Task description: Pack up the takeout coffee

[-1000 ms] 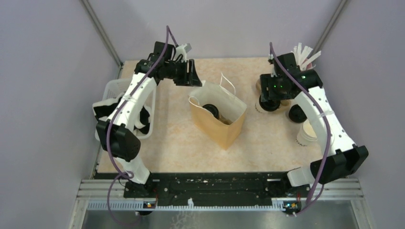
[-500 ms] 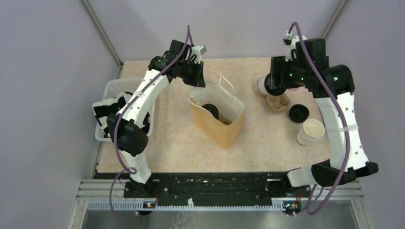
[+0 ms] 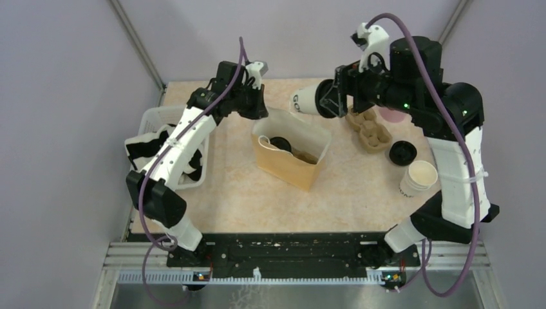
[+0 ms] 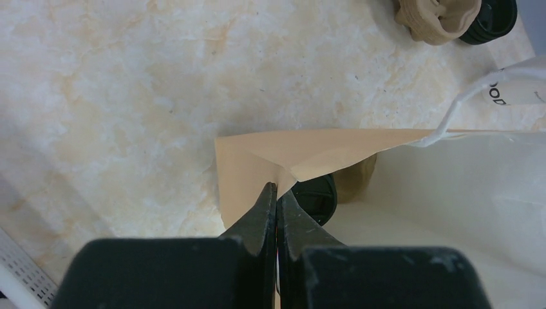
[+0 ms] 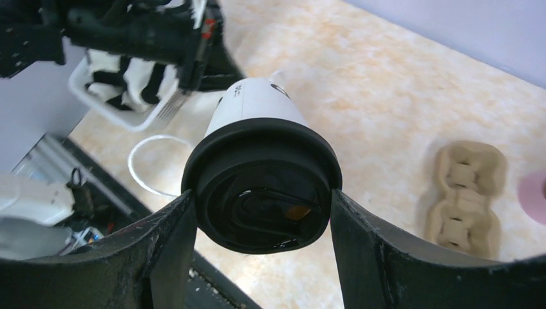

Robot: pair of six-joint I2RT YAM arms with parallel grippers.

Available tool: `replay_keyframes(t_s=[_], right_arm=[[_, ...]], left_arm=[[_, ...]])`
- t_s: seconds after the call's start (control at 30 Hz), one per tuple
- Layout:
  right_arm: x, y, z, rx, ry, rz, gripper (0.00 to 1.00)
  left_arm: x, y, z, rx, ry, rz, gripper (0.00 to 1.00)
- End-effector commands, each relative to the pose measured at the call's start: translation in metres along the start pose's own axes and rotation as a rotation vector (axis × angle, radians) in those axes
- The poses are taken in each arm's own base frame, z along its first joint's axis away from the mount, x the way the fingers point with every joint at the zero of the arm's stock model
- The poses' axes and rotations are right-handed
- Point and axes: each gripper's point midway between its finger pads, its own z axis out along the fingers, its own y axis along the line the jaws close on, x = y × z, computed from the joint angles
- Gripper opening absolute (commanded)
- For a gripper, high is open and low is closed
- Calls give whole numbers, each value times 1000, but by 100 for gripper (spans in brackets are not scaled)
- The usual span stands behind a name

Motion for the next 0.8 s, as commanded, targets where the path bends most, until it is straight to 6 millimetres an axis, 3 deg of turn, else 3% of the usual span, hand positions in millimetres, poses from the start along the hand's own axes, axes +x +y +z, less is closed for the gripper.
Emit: replay_keyframes(t_s=[0.0, 0.17, 0.3, 0.47, 0.77], right_arm=[[-5, 42, 11, -138, -14, -57, 46], [17, 68, 38, -153, 66, -160, 46], [43, 77, 54, -111, 140, -251, 46], [75, 81, 66, -21, 217, -381, 45], [103, 91, 77, 87, 252, -541, 44]], left_arm=[[-26, -8, -28, -12, -164, 14, 0], [-21, -9, -42, -22, -220, 11, 0], [-19, -9, -48, -26, -243, 10, 0], [-16, -12, -55, -6, -297, 34, 0], [-13, -16, -69, 21, -435, 128, 0]])
